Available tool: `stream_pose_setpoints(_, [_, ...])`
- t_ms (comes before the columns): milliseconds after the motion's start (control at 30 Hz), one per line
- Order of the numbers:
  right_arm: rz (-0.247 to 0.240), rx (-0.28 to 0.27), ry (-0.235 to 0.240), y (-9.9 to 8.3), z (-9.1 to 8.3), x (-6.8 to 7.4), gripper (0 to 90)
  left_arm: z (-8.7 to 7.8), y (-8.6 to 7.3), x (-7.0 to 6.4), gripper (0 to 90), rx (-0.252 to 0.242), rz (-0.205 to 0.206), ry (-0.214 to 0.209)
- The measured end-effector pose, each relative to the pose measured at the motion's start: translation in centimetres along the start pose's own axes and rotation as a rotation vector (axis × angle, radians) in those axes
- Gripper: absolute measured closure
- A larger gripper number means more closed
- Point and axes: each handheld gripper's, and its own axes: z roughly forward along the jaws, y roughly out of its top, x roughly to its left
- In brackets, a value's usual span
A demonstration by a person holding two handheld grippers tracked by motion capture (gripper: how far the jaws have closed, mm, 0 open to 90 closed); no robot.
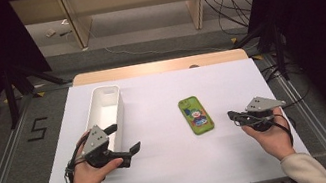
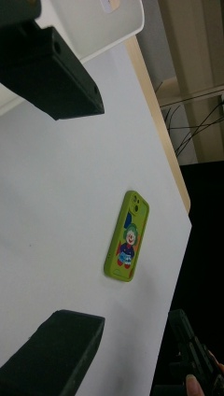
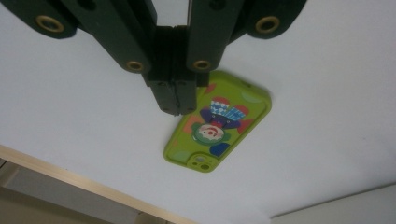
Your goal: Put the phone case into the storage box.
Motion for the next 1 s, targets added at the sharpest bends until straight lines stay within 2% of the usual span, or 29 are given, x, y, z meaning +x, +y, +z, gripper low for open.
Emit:
stream_pose_setpoints(200, [0.006, 0.016, 0.0, 0.3, 0.8, -0.1, 90.0, 0.0, 0.0, 0.0, 0.8, -0.003, 0.0, -0.006])
stream_pose_setpoints(467, [0.03, 0.064, -0.003, 0.4, 2.4, -0.6, 90.0, 0.0, 0.0, -0.1, 0.7, 0.0, 0.005, -0.007])
stream_pose_setpoints(800, [0.063, 0.151, 0.005, 0.0, 4.6, -1.0, 90.0, 0.1, 0.0, -0.2, 0.7, 0.0, 0.006, -0.01])
stream_pose_setpoints(1000, [0.066, 0.199, 0.008, -0.1, 6.2, -1.0, 90.0, 0.1, 0.0, -0.2, 0.7, 0.0, 0.007, -0.01])
